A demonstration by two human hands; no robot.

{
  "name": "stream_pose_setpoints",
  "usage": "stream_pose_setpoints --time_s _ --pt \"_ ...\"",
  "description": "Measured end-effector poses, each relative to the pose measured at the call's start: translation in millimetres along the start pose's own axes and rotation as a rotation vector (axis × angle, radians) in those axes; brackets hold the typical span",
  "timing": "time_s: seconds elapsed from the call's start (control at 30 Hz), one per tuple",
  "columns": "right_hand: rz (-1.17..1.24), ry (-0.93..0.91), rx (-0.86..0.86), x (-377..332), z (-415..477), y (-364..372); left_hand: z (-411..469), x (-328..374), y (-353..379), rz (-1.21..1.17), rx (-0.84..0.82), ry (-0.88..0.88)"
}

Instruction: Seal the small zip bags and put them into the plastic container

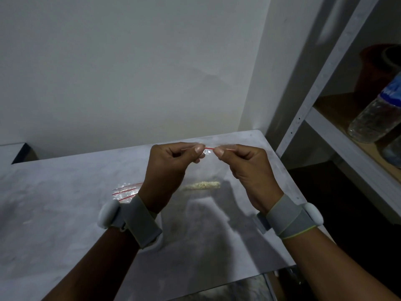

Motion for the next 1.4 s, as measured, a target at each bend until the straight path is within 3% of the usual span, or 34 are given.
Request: stream_pose_setpoints --time_s 0.23,0.57,0.77,0.9,1.17,1.4 --pt "-0.048 -0.066 0.012 -3 -3 11 -7 1 -19 -0.093 -0.088 -0.095" --pt "-0.05 -0.002 -0.102 17 -25 68 -35 1 -73 0.076 0.037 0.046" --pt "-0.034 0.02 -0.204 31 -40 110 -60 -6 -125 0.088 0.023 -0.06" --pt "-0.06 0.045 -0.259 49 -56 129 -80 -17 -151 0.22 0.063 -0.022" --pt "-0.132 0.169 -0.233 87 -64 140 -96 -43 -163 0.237 0.115 -0.169" --pt "-0.246 0.213 -0.153 104 -56 149 -92 -63 -170 0.487 0.406 -0.1"
Point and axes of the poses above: each hand's wrist, its own z-axis towards the middle knuckle, its own y-axis out of the palm, x = y × z, the point moved 1 cm from there along z, towards the middle knuckle, and after that the axes turned 4 degrees about x, right-handed, at the moved point
